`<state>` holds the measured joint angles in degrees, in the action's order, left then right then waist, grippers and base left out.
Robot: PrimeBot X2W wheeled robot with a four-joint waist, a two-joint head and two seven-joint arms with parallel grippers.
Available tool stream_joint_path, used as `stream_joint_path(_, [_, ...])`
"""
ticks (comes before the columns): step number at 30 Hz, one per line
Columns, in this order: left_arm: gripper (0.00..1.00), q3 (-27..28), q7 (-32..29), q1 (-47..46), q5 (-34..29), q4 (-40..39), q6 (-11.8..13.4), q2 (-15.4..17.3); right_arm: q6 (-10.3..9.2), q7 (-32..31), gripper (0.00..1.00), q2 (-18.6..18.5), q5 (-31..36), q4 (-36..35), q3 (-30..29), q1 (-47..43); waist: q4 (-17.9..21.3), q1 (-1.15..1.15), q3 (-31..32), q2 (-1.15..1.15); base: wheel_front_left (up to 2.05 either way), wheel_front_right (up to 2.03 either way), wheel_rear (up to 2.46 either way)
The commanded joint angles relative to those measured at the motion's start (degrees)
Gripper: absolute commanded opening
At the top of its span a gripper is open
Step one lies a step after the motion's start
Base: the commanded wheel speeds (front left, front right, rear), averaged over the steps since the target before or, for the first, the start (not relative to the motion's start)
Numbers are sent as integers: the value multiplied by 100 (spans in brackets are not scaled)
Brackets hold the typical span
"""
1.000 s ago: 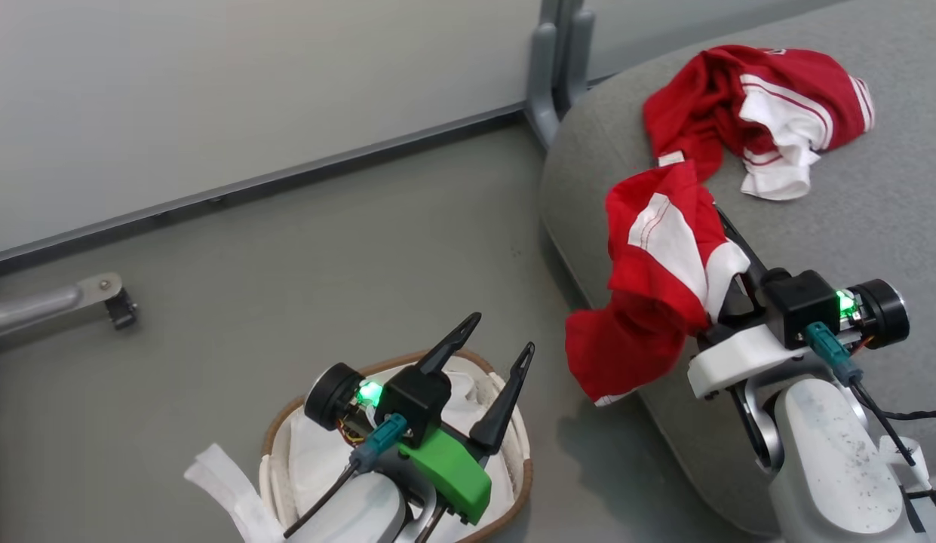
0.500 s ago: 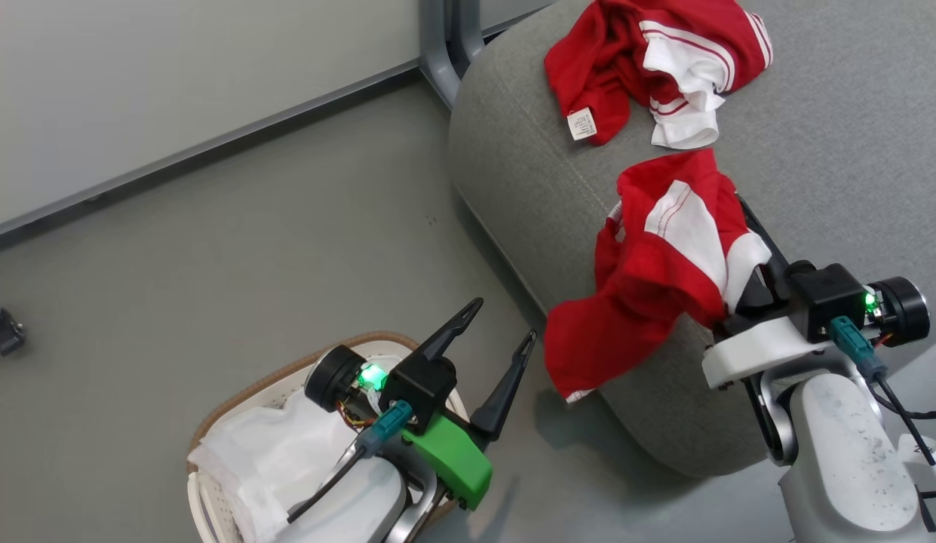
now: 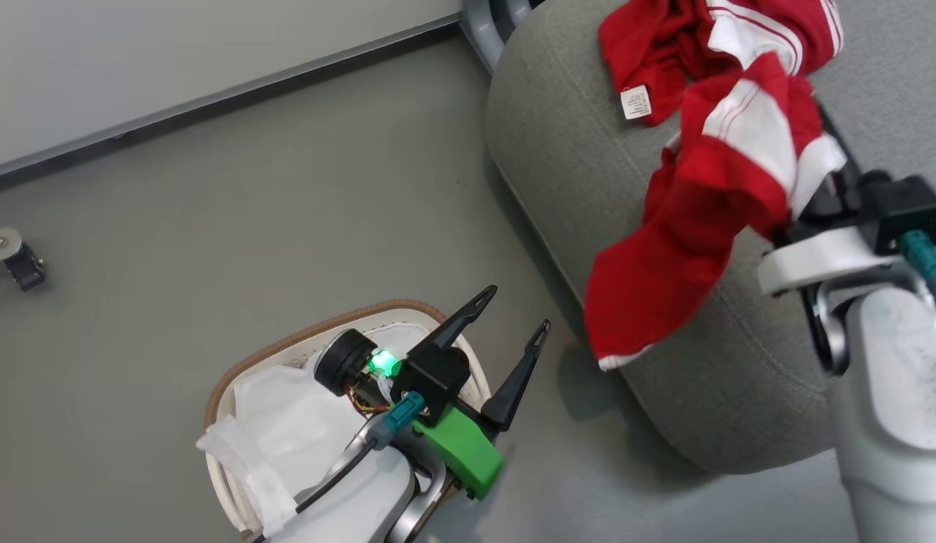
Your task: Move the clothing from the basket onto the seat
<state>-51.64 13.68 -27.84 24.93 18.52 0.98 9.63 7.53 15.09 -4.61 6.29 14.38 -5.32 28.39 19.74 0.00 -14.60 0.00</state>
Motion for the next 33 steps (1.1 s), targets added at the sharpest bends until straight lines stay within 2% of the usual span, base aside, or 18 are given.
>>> stream_joint_path(1, [100,2,34,-97,-26,-23,-10,-15,-8,11,0,-150,46,40,-87,289,-221,0,-197,0,0,0,0])
stream_joint_path(8, [100,-59,40,-188,-98,-53,5,-35,-8,-312,0,-932,161,153,-299,1538,-532,0,-496,0,0,0,0])
stream_joint_path(15, [100,-134,-26,-391,-221,-126,-11,0,-8,-975,0,-2111,-55,345,-561,2913,-849,0,-990,0,0,0,0])
stream_joint_path(21, [100,-182,-88,-631,-310,-200,19,-30,-8,-1424,0,-3174,78,586,-606,3345,-1198,0,-1448,0,0,0,0])
stream_joint_path(25, [100,-189,-105,-762,-380,-270,41,16,-8,-1487,0,-3426,3,988,-838,3232,-1342,0,-1753,0,0,0,0])
stream_joint_path(31, [100,-233,-183,-914,-470,-394,56,74,-8,-1130,0,-3230,251,1772,-1221,2810,-1532,0,-2072,0,0,0,0])
stream_joint_path(33, [100,-250,-198,-964,-499,-429,51,83,-8,-960,0,-3063,344,2045,-1334,2654,-1601,0,-2136,0,0,0,0])
